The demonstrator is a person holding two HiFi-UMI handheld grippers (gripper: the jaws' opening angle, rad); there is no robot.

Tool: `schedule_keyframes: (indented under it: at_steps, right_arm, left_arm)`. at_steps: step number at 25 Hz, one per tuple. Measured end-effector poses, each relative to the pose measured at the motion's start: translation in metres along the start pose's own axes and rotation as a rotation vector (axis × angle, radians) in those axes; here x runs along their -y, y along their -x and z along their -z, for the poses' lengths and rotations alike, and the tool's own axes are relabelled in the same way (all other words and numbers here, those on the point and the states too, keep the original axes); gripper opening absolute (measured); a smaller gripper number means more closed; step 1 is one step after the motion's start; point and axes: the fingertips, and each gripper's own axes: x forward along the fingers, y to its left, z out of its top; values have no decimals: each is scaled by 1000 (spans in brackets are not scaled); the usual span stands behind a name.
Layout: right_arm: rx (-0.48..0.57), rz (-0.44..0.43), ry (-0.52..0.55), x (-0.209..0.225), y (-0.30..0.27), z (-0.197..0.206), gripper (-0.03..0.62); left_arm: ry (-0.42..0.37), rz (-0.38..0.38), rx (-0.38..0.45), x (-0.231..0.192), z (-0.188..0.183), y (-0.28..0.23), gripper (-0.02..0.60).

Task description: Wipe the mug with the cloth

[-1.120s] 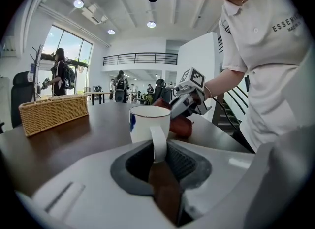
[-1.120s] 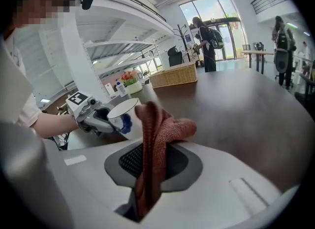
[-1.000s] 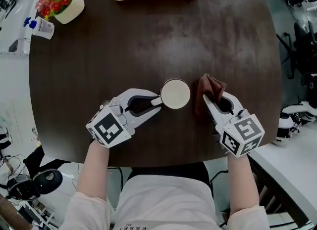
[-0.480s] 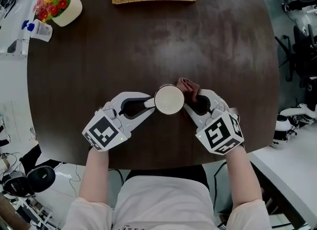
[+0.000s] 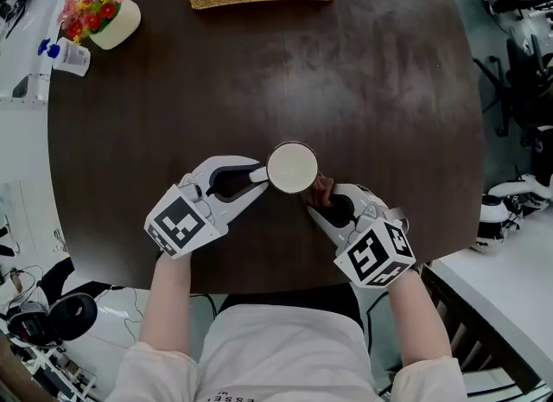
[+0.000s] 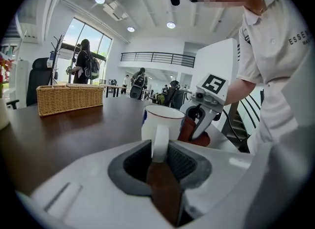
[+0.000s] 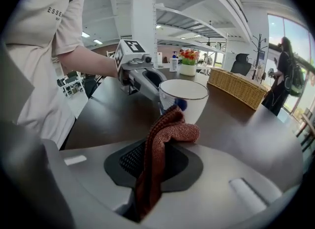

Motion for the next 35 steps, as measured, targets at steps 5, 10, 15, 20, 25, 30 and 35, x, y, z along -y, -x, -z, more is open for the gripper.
schedule_keyframes:
  at_steps: [5, 10, 15, 20, 25, 30, 35]
  right_arm:
    - [11, 15, -10, 6, 20, -3, 83]
    - [-40, 67, 65, 55, 47, -7, 83]
    - [-12, 11, 176, 103, 34, -29, 83]
    - [24, -265, 369, 101, 0, -52, 83]
    - [14, -549, 487, 92, -36, -78, 83]
    - [21, -753, 596, 72, -48, -95, 81]
    - [16, -830, 736, 68, -41, -104, 77]
  left_arm:
    - [13, 33, 9, 3, 2, -1, 81]
    - [0, 42, 2, 3, 0, 3, 81]
    - [-43, 64, -27, 1, -1, 4, 82]
    - [-65, 74, -35, 5, -6, 1, 81]
    - [-39, 65, -14, -10, -3, 8, 82]
    - [-17, 32, -13, -18, -4, 7, 83]
    - [5, 8, -18, -21, -2, 10, 81]
